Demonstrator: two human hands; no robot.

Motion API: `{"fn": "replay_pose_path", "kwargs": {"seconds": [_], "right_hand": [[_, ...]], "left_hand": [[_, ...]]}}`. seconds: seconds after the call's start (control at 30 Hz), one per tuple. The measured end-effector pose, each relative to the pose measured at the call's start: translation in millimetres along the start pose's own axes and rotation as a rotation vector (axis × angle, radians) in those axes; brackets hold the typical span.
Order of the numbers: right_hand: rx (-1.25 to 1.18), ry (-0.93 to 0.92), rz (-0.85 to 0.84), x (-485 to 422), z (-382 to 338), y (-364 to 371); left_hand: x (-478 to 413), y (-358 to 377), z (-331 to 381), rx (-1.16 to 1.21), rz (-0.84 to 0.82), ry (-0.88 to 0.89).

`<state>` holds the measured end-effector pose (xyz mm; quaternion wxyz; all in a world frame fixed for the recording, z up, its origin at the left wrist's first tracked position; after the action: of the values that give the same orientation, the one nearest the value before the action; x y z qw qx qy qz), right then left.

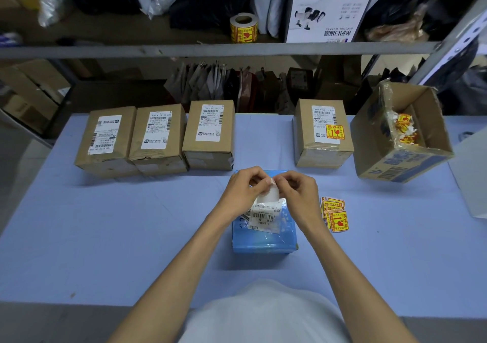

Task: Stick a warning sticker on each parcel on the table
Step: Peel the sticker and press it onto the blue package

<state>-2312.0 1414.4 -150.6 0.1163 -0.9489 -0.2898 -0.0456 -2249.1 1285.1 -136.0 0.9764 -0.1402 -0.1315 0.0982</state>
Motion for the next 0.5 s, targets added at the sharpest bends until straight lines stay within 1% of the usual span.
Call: {"fn": "replay_pose_path", "kwargs": {"seconds": [0.07, 0.17, 0.33, 0.4, 0.5], "right_hand": [[-0.041, 0.015, 0.017, 0.4, -0.3, 1.0], [-0.056, 0.017, 0.001, 1.8, -2.4, 2.1], [-0.039, 0.007, -0.027, 2.5, -3.1, 1.6], [-0.087, 0.036, -0.007, 1.3, -1.5, 2.1], [-0.133, 0.076, 0.033, 0.6, -0.9, 1.5]], "left_hand": [[-0.7, 0.6, -1.4, 0.018, 0.021, -0.017], [-1.0, 0.0, -2.8, 0.018, 0.030, -0.035], [-1.9, -3.6, -6.6, -0.022, -0.052, -0.029], [-1.7, -4.0, -6.8, -0.025, -0.051, -0.029], [-0.5, -1.6, -7.5, 0.040, -0.012, -0.074]]}}
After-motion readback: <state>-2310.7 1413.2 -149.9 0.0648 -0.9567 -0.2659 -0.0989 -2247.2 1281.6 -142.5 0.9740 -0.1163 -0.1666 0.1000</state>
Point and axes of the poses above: each hand's wrist, its own x-axis away from the middle knuckle, its own y-axis out of the palm, z = x × y, the point moved 1 cm from there along -x, towards the middle knuckle, and after that the axes turned 8 degrees about -z, right-handed, at the moved point
